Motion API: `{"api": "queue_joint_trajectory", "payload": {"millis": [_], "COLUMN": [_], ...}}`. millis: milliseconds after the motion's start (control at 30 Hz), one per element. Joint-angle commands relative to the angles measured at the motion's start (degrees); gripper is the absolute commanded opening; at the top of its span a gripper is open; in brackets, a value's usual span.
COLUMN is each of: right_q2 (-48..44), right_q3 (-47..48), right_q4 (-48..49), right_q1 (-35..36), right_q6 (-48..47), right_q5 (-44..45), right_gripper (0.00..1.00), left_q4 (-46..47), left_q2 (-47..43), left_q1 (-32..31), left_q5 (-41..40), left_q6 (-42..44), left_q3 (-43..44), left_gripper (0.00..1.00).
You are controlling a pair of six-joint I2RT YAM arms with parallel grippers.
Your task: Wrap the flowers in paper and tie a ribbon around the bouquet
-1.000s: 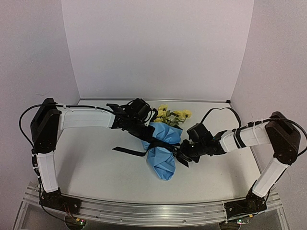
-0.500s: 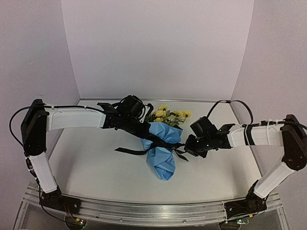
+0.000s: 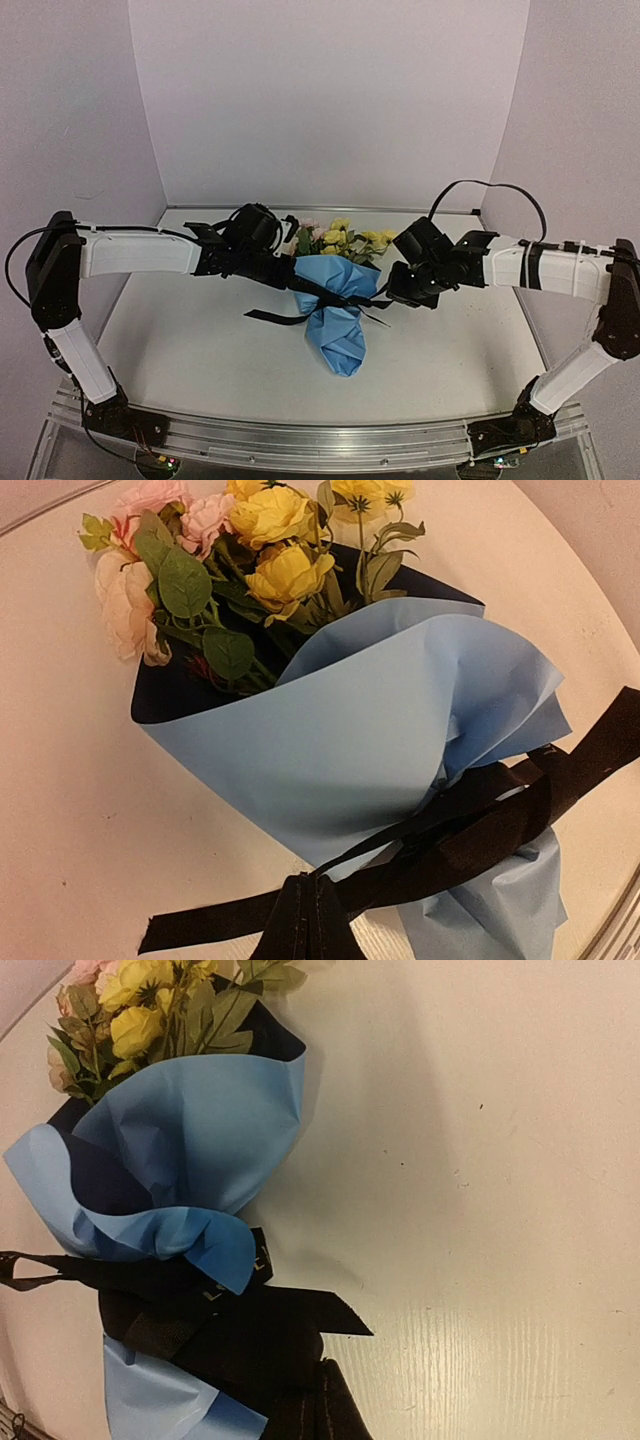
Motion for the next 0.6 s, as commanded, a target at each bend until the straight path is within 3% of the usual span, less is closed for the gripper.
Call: {"api": "queue_joint_trajectory", "payload": {"millis": [0, 567], "right_q2": [1.6, 6.0], "right_q3": [6.1, 11.3], "right_q4": [-5.6, -13.6], "right_q1": [0.6, -0.8], "right_q6": [-3.6, -4.2], "right_q5": [3.4, 9.4], "right_gripper": [0.00, 0.00], "left_q4": [4.3, 8.4], "left_q2": [-3.6, -3.5], "left_q1": [1.1, 4.7], "left_q5": [0.0, 4.2], "left_q6": [-1.6, -4.2], "left_q3": [-1.9, -6.4], "left_gripper": [0.00, 0.00]}}
